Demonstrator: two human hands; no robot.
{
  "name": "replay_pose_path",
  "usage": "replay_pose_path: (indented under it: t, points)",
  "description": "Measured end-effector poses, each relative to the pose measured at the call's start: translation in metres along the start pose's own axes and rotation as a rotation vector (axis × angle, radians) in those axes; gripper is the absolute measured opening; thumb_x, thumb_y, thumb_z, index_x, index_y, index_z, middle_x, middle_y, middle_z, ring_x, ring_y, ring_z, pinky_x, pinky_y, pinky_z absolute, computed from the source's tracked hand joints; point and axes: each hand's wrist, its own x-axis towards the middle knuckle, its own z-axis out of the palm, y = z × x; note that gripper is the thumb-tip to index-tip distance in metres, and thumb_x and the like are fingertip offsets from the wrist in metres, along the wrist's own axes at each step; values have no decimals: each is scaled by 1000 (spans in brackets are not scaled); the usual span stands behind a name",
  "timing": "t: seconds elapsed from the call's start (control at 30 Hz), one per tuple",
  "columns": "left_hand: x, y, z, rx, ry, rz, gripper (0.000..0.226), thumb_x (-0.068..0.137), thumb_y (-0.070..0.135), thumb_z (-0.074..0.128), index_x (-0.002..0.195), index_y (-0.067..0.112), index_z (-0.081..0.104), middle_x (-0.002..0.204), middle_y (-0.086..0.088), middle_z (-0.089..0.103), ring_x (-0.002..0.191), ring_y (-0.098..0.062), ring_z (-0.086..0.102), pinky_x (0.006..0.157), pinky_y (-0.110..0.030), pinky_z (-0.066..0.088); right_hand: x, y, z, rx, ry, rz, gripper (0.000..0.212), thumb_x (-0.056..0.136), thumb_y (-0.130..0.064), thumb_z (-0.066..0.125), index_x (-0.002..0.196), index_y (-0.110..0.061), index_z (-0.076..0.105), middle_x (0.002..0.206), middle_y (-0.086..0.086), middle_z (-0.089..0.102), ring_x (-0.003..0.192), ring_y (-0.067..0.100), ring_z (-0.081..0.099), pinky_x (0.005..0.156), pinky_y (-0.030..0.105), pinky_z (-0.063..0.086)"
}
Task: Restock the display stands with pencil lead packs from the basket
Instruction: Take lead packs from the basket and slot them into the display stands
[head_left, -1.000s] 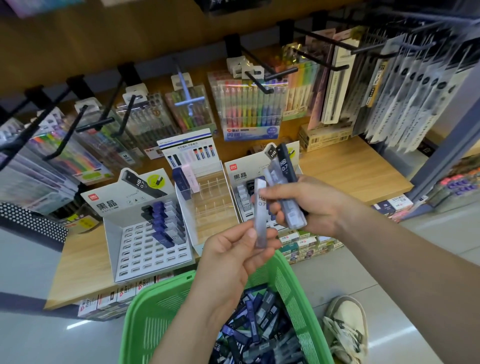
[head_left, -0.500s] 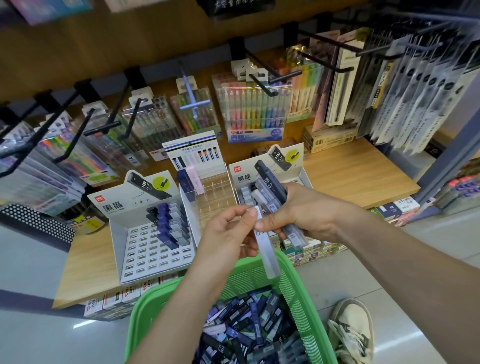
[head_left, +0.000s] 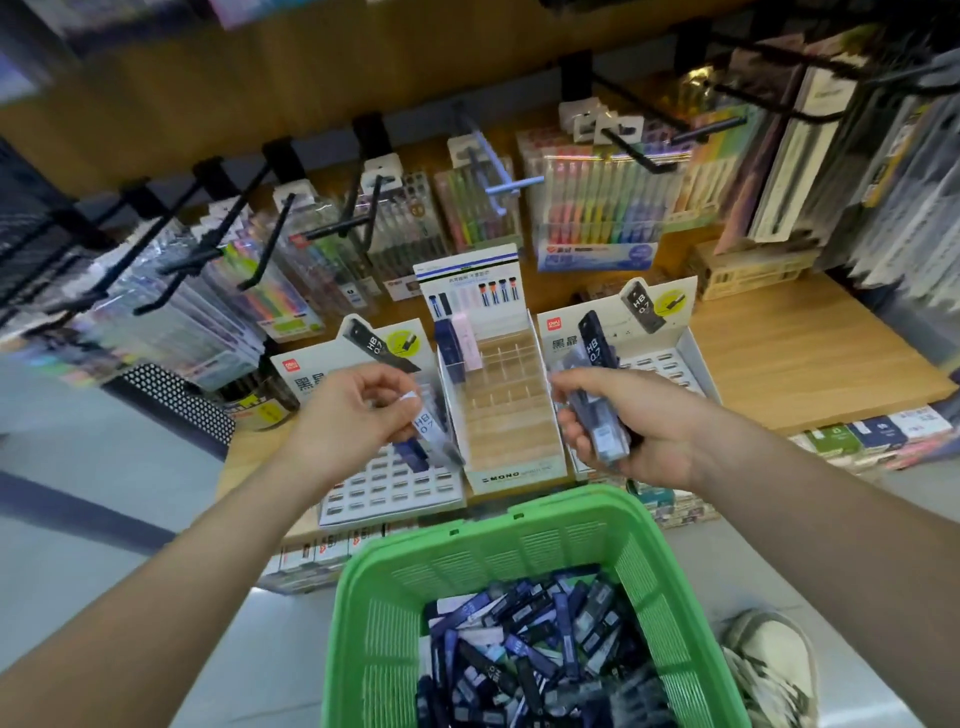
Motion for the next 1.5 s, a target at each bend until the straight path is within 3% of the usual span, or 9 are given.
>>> replay_pose_path:
  t: [0.13, 0.27, 0.73, 0.9, 1.2, 1.27, 1.33, 1.4, 1.5]
  points:
    - [0, -47, -7, 401, 30, 75, 6, 83, 17, 73, 83, 21, 68, 79, 2, 69, 75, -16, 66, 72, -30, 56, 7, 3, 21, -31, -7, -6, 16, 88, -22, 68, 78, -12, 62, 55, 3, 56, 41, 10, 49, 37, 17, 43]
    - [0, -70, 7, 414, 23, 121, 10, 85, 22, 72, 84, 27, 64, 77, 13, 64, 73, -3, 62, 75, -30, 56, 11, 7, 29, -72, -1, -17, 17, 88, -21, 68, 76, -12, 60, 56, 4, 55, 42, 11, 47, 36, 19, 42]
    - [7, -72, 9, 639, -45, 309, 19, 90, 21, 66, 106, 13, 74, 101, -2, 73, 89, -19, 65, 79, -24, 46, 13, 13, 28, -69, 13, -14, 7, 86, -8, 67, 88, -7, 61, 63, 6, 54, 46, 13, 52, 39, 22, 46]
    - [9, -67, 14, 688, 4, 362, 22, 90, 17, 65, 110, 10, 71, 97, -3, 66, 88, -22, 62, 76, -25, 43, 13, 12, 28, -36, -36, -19, 30, 82, -2, 70, 111, 1, 63, 59, 6, 59, 48, 14, 58, 42, 23, 50]
    - [8, -61, 22, 895, -84, 364, 19, 93, 17, 55, 94, 12, 73, 97, -2, 67, 92, -22, 61, 78, -33, 47, 10, 14, 30, -46, -66, -44, 31, 65, -11, 78, 90, 1, 66, 64, 12, 67, 54, 18, 66, 49, 26, 55]
    - [6, -46, 21, 783, -21, 346, 20, 94, 19, 55, 92, 12, 74, 91, -3, 69, 86, -18, 61, 76, -32, 48, 10, 15, 32, -97, -62, -77, 34, 61, -12, 79, 91, 0, 67, 64, 11, 68, 55, 17, 67, 49, 25, 55]
    - [3, -21, 20, 329, 10, 169, 19, 94, 22, 58, 90, 13, 74, 81, -4, 70, 68, -11, 61, 69, -30, 50, 11, 17, 33, -167, -42, -114, 37, 60, -11, 80, 92, -2, 66, 64, 10, 69, 56, 16, 68, 50, 25, 55]
    - [-3, 3, 18, -155, -159, -8, 18, 92, 30, 61, 96, 16, 71, 75, -1, 70, 60, -11, 61, 63, -29, 54, 13, 18, 35, -216, -41, -146, 33, 65, -7, 81, 93, -5, 63, 64, 8, 70, 57, 16, 69, 50, 25, 55]
    - [-12, 22, 20, -332, -384, -45, 30, 79, 38, 66, 103, 21, 67, 73, -2, 71, 58, -13, 65, 58, -23, 55, 14, 22, 42, -270, -112, -188, 29, 65, -8, 81, 91, -8, 68, 67, 8, 71, 59, 17, 69, 52, 25, 54]
